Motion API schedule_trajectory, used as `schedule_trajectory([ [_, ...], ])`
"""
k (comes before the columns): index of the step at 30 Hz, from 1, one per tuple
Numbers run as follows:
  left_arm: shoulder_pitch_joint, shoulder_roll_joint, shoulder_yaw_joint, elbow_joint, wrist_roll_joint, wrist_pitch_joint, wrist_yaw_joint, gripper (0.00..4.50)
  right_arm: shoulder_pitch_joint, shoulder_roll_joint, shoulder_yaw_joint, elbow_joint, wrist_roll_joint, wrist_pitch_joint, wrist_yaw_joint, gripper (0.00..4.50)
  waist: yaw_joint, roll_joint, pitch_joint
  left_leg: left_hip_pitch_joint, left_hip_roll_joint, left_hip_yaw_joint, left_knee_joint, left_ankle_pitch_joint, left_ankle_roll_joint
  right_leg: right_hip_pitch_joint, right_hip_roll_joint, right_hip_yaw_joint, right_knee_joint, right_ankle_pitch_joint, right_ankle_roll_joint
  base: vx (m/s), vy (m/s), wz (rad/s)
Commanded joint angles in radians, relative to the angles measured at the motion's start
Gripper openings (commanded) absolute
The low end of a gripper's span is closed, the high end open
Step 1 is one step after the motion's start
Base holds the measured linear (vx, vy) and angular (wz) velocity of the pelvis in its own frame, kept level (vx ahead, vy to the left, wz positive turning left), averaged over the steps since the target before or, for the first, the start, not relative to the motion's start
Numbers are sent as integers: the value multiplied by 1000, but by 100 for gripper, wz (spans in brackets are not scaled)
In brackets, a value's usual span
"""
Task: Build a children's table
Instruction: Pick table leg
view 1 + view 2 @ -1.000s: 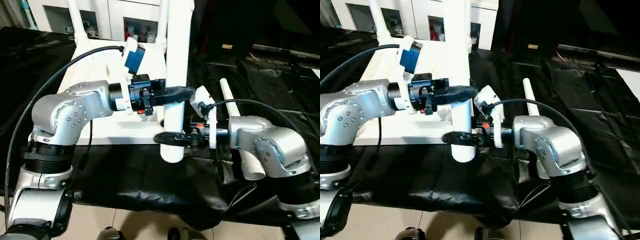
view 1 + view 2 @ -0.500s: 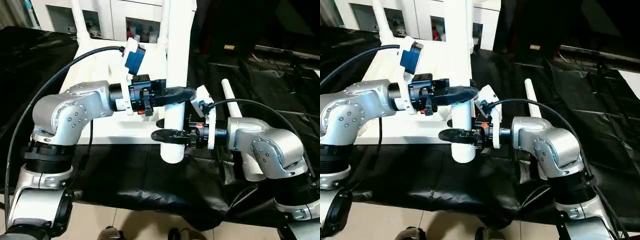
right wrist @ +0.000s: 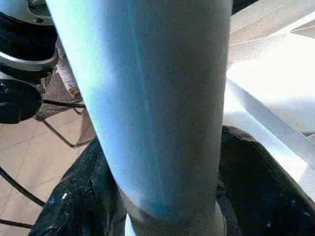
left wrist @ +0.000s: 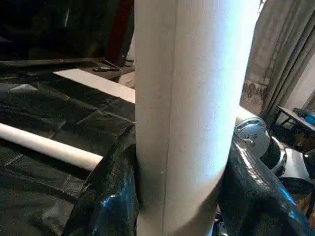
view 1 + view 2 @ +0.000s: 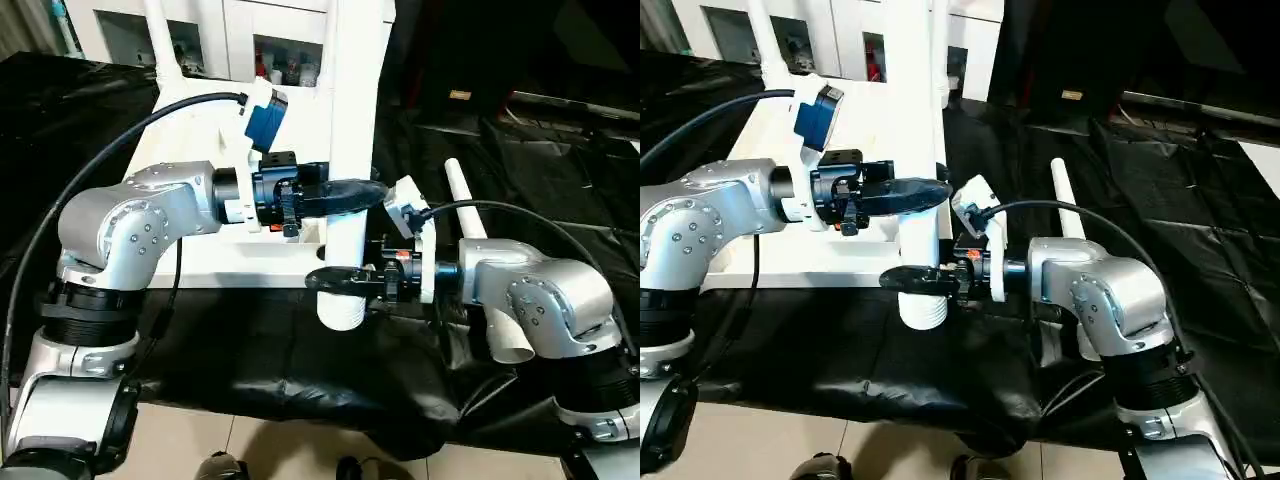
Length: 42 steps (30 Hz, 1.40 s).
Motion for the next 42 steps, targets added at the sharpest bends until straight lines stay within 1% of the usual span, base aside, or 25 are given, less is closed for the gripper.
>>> schedule_trajectory([
  [1, -10, 0, -11, -32, -20, -5, -17, 184, 4, -20, -31, 12, 6, 12, -8, 294, 1, 15, -75, 18, 3, 8, -64, -207, -34, 61, -42, 23, -65, -264, -160, 0, 0, 0],
  [2, -10, 0, -11, -33, -20, -5, -18, 184, 4, -18, -31, 14, 8, 13, -10, 294, 1, 16, -75, 18, 3, 8, -64, -210, -35, 60, -42, 23, -66, -268, -160, 0, 0, 0],
  [4, -11, -1, -11, -33, -20, -6, -21, 184, 4, -10, -34, 19, 17, 19, -16, 266, 1, 17, -75, 19, 3, 8, -64, -214, -36, 60, -42, 23, -67, -271, -160, 0, 0, 0],
  [7, -11, -3, -10, -32, -19, -6, -24, 184, 4, -4, -38, 24, 24, 22, -22, 259, 1, 17, -76, 18, 3, 7, -64, -213, -36, 61, -42, 23, -66, -268, -161, 0, 0, 0],
  [9, -11, -4, -10, -32, -20, -5, -23, 184, 5, -2, -41, 26, 27, 22, -23, 227, 1, 17, -76, 18, 3, 7, -64, -212, -37, 60, -42, 23, -66, -265, -161, 0, 0, 0],
  [18, -6, -6, -8, -28, -6, -18, -9, 184, 6, 3, -53, 35, 33, 15, -33, 209, 1, 17, -77, 18, 3, 7, -64, -208, -38, 61, -42, 23, -65, -258, -162, 0, 0, 0],
  [19, -10, -19, 12, -11, -26, 14, 16, 240, 7, 2, -55, 36, 36, 13, -36, 208, 1, 19, -78, 18, 3, 8, -63, -207, -38, 62, -42, 23, -64, -251, -165, 0, 0, 0],
  [23, -13, -38, 48, 5, -40, 12, 48, 260, 13, 10, -70, 34, 39, 7, -48, 206, 2, 17, -79, 17, 1, 8, -62, -206, -33, 63, -42, 23, -66, -252, -166, 0, 0, 0],
  [24, -8, -62, 74, 8, -40, -21, 76, 283, 17, 19, -83, 34, 40, 1, -63, 196, 2, 15, -80, 16, 2, 9, -62, -201, -33, 64, -42, 23, -66, -251, -166, 0, 0, 0],
  [25, -6, -73, 87, 10, -40, -36, 91, 289, 18, 24, -89, 35, 40, -1, -70, 194, 3, 14, -82, 16, 2, 8, -61, -196, -34, 65, -43, 22, -65, -245, -168, 0, 0, 0],
  [26, -3, -109, 127, 20, -54, -77, 122, 291, 23, 39, -109, 35, 46, -9, -89, 193, 3, 14, -82, 15, 2, 9, -61, -193, -32, 66, -42, 23, -65, -241, -170, 0, 0, 0],
  [27, -4, -169, 201, 42, -106, -133, 161, 291, 29, 65, -143, 37, 56, -21, -122, 192, 3, 11, -81, 11, 0, 11, -58, -190, -28, 66, -44, 24, -69, -231, -179, 0, 0, 0],
  [28, -5, -178, 213, 46, -115, -140, 168, 291, 30, 69, -148, 38, 58, -23, -127, 192, 4, 9, -84, 12, 0, 11, -58, -188, -29, 69, -45, 23, -67, -225, -186, 0, 0, 0],
  [29, -10, -210, 263, 63, -159, -162, 195, 291, 33, 82, -166, 41, 59, -36, -147, 190, 6, 10, -86, 13, 0, 9, -58, -184, -25, 68, -44, 21, -65, -217, -189, 0, 0, 0],
  [30, -19, -244, 333, 89, -238, -172, 235, 291, 36, 98, -190, 51, 52, -62, -180, 189, 5, 13, -86, 14, -2, 11, -57, -192, -25, 66, -42, 21, -65, -217, -193, 0, 0, 0],
  [31, -19, -245, 337, 90, -243, -172, 237, 291, 37, 98, -191, 51, 51, -64, -182, 189, 6, 11, -86, 13, -3, 10, -56, -198, -27, 67, -43, 20, -67, -223, -196, 0, 0, 0],
  [32, -20, -259, 377, 102, -291, -180, 245, 291, 40, 109, -206, 60, 38, -89, -211, 188, 5, 12, -86, 14, -3, 10, -57, -201, -27, 67, -40, 20, -66, -225, -193, 0, 0, 0],
  [33, -16, -262, 392, 103, -307, -186, 232, 291, 43, 115, -214, 65, 33, -102, -226, 188, 3, 10, -84, 14, -4, 10, -58, -212, -24, 66, -39, 19, -70, -251, -179, 0, 0, 0],
  [35, -8, -257, 402, 107, -320, -171, 218, 291, 46, 121, -223, 72, 26, -118, -244, 188, -1, 14, -85, 16, -2, 10, -59, -211, -23, 63, -38, 19, -71, -269, -158, 0, 0, 0],
  [36, 5, -238, 378, 104, -282, -170, 189, 291, 49, 115, -212, 77, -3, -138, -256, 188, -1, 14, -85, 16, -2, 10, -59, -208, -22, 64, -38, 19, -71, -265, -156, 0, 0, 0],
  [37, 26, -208, 336, 101, -220, -168, 147, 291, 54, 106, -197, 83, -38, -165, -269, 188, -1, 17, -82, 17, 0, 8, -63, -202, -20, 60, -39, 19, -73, -275, -137, 0, 0, 0],
  [38, 62, -153, 237, 100, -89, -214, 92, 291, 65, 99, -178, 93, -93, -225, -280, 188, -3, 18, -82, 17, 0, 9, -63, -203, -23, 60, -36, 20, -70, -274, -133, 0, 0, 0],
  [39, 95, -91, 122, 107, 51, -280, 44, 291, 75, 93, -158, 105, -142, -297, -284, 188, 0, 20, -81, 20, 5, 5, -67, -205, -19, 56, -41, 20, -77, -290, -115, 0, 0, 0],
  [41, 126, -4, -28, 124, 205, -361, -12, 291, 81, 74, -128, 119, -190, -330, -296, 188, -4, 23, -81, 21, 6, 7, -69, -218, -27, 55, -40, 24, -75, -321, -77, 0, 0, 0],
  [42, 130, 12, -58, 130, 235, -386, -21, 291, 82, 71, -124, 123, -197, -335, -300, 187, -6, 23, -80, 24, 5, 7, -70, -217, -31, 53, -40, 26, -76, -320, -77, 0, 0, 0],
])
